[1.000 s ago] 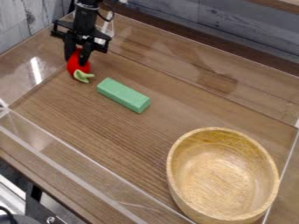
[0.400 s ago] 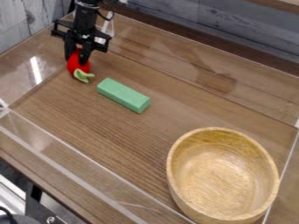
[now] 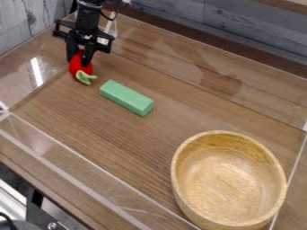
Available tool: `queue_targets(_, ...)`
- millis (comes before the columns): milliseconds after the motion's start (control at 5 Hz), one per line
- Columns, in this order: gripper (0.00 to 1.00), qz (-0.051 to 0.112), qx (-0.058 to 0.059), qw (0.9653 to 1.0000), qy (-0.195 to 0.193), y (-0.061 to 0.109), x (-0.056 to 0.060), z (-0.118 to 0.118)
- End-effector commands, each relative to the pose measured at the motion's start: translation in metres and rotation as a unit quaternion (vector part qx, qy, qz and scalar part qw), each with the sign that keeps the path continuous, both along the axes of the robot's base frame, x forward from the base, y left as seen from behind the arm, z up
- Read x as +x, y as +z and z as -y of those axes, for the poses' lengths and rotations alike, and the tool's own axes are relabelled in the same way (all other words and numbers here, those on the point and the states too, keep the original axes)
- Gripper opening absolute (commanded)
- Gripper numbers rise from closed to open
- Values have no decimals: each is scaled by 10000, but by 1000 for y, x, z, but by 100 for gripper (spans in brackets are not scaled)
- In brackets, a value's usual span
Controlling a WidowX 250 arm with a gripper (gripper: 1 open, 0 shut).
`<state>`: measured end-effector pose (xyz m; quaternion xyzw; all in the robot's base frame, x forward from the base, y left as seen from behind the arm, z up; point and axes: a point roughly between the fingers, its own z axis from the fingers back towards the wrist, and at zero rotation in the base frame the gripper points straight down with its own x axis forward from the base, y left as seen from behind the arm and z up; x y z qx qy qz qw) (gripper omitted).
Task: Move the red object to the left side of the table
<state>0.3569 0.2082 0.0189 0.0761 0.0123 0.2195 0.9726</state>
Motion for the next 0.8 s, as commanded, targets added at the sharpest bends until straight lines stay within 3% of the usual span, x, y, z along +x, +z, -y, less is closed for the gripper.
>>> queue_targets(0,0,7,-99,9999,-48,1,0,3)
queue_targets(600,0,-34,-187,9998,-103,2,2,3)
